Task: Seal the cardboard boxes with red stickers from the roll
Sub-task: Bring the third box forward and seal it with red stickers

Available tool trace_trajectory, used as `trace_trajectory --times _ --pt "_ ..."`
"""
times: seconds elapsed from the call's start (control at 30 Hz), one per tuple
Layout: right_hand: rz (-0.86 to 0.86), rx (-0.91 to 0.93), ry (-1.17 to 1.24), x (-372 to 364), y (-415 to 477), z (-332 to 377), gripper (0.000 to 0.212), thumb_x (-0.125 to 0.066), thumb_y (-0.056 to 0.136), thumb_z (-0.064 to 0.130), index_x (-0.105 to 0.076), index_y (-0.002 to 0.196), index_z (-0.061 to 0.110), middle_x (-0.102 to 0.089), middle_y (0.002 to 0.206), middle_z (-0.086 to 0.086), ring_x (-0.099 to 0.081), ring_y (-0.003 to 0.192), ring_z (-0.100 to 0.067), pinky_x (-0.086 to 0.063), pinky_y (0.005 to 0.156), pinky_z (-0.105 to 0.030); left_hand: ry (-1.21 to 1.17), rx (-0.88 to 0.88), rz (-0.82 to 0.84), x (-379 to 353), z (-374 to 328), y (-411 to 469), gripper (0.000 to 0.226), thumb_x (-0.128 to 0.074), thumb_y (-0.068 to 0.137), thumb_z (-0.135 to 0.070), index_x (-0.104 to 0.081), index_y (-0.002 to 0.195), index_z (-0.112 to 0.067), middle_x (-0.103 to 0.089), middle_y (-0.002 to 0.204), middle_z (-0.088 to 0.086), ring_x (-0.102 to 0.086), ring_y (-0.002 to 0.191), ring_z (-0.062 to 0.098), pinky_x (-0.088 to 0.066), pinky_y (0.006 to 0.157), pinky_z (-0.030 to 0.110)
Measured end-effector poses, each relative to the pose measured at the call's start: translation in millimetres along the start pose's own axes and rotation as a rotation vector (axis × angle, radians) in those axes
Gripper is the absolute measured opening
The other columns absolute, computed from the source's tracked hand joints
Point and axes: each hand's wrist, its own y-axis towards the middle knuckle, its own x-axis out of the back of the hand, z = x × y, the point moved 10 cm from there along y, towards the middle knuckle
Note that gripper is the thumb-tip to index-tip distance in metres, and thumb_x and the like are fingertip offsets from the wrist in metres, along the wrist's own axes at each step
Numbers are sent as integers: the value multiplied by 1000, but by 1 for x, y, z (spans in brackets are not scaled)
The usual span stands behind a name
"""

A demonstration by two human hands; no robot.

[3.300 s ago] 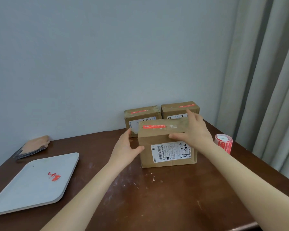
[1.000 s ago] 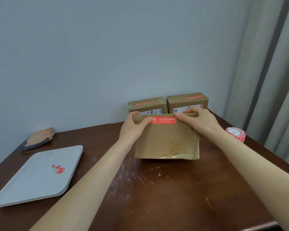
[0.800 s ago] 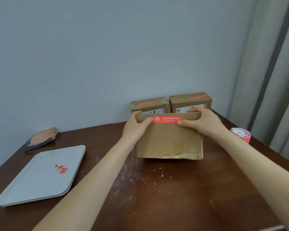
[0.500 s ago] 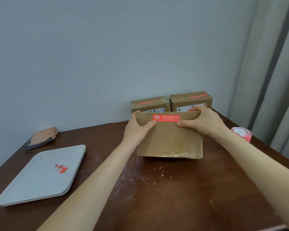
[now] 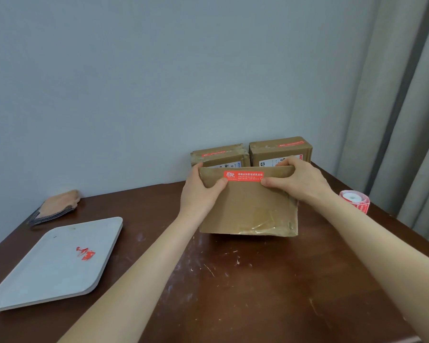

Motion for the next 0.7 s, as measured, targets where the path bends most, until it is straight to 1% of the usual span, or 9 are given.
trace_trajectory --times 0.1,0.17,0.23,0.33,0.37,0.43,0.5,0.57,0.7 --pt "-1 5 2 1 0 -1 54 -73 65 63 -53 104 32 -59 102 6 -58 95 -18 -55 78 -42 36 -56 -67 -2 -11 -3 91 -72 73 -51 -26 146 -25 -40 144 -3 -43 129 16 -43 100 37" --pt "2 -1 11 1 0 -3 54 -74 65 62 -52 105 32 -59 103 5 -59 95 -18 -56 77 -41 34 -64 -57 -6 -16 -5 91 -73 74 -49 -24 147 -26 -36 146 -2 -39 132 16 -39 99 34" --pt "10 3 14 1 1 -5 54 -74 65 61 -53 105 32 -60 105 4 -59 96 -18 -55 77 -40 -16 -57 -55 -5 -17 -5 80 -69 79 -44 -26 145 -30 -36 144 -2 -40 128 13 -36 94 25" --pt "16 11 16 1 1 -5 54 -74 65 61 -53 105 32 -60 105 5 -59 96 -18 -55 76 -39 -42 -149 -159 11 -23 -12 52 -67 84 -33 -44 131 -33 -40 128 -6 -43 111 4 -36 83 10" --pt "15 14 16 0 1 -4 53 -74 65 61 -53 105 33 -60 104 5 -59 96 -18 -55 76 -39 -11 -211 -208 17 -28 -15 42 -67 84 -29 -51 123 -31 -41 123 -7 -45 107 4 -38 81 10" --pt "15 21 13 -1 1 -4 54 -73 64 62 -53 104 33 -60 104 5 -59 96 -18 -56 77 -41 81 -339 -271 23 -39 -21 25 -68 83 -24 -60 107 -27 -43 115 -11 -48 105 4 -42 83 17" --pt "13 20 19 -1 2 -5 53 -74 64 62 -54 104 33 -61 104 4 -59 96 -19 -56 76 -40 167 -404 -267 20 -44 -23 15 -68 82 -23 -64 96 -24 -44 111 -14 -47 105 2 -37 79 12" --pt "14 22 24 -1 3 -5 53 -74 65 61 -54 104 32 -60 104 4 -59 95 -18 -54 73 -37 222 -425 -251 16 -43 -22 11 -68 82 -24 -66 92 -22 -48 110 -13 -48 104 1 -32 76 5" --pt "16 22 32 -2 4 -5 52 -75 65 61 -53 103 33 -59 102 5 -59 93 -18 -56 71 -38 254 -427 -264 14 -43 -21 9 -68 83 -25 -70 91 -21 -55 109 -10 -51 103 4 -34 78 12"
